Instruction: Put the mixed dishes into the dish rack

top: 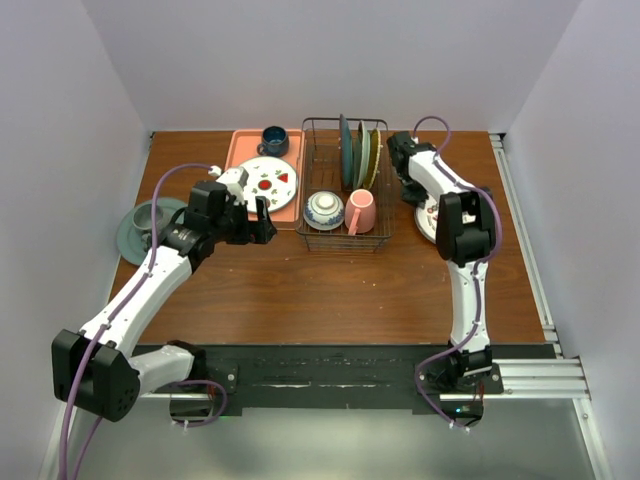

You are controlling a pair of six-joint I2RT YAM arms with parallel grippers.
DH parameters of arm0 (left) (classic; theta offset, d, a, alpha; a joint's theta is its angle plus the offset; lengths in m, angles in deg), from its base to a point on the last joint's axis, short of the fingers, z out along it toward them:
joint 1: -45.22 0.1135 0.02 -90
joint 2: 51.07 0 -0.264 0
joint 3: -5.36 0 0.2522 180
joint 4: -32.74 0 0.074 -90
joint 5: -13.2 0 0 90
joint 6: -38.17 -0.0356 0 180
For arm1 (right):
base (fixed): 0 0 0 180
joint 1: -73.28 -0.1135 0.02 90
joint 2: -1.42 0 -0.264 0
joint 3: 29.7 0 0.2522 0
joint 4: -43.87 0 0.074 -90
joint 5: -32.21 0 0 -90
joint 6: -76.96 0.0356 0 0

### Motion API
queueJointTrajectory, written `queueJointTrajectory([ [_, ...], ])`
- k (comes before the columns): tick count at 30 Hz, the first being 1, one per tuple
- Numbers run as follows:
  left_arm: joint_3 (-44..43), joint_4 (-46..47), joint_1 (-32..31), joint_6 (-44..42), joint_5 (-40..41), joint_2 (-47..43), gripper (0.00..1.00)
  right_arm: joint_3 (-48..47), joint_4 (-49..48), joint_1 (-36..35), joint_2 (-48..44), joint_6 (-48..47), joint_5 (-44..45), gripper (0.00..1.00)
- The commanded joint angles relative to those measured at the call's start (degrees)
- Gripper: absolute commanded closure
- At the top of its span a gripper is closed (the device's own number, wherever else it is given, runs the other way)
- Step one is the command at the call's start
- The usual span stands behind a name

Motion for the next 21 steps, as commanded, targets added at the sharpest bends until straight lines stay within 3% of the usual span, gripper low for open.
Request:
queueJointTrajectory([
  [1,-2.2,0.38,0.07,0.91,-1.79,-0.08,0.0,-3.87,-14.18,0.05,0.72,-0.82,-9.73,0.65],
  [3,-2.38,0.47,0.07,0.74,-1.87,0.27,0.0,-2.56,-14.35,0.23,-0.77,-0.83,-9.2,0.54],
  [11,-2.82,1.0,0.07,0.83,-2.49,1.07,0.0,7.54,-15.49,1.45,-16.13,4.09,-10.34,0.28],
  [21,-3.26,0.91,0.06,0.3,-3.19,1.07,0.0,29.41,-18.84,10.41,-35.57,11.56,-8.94,0.25],
])
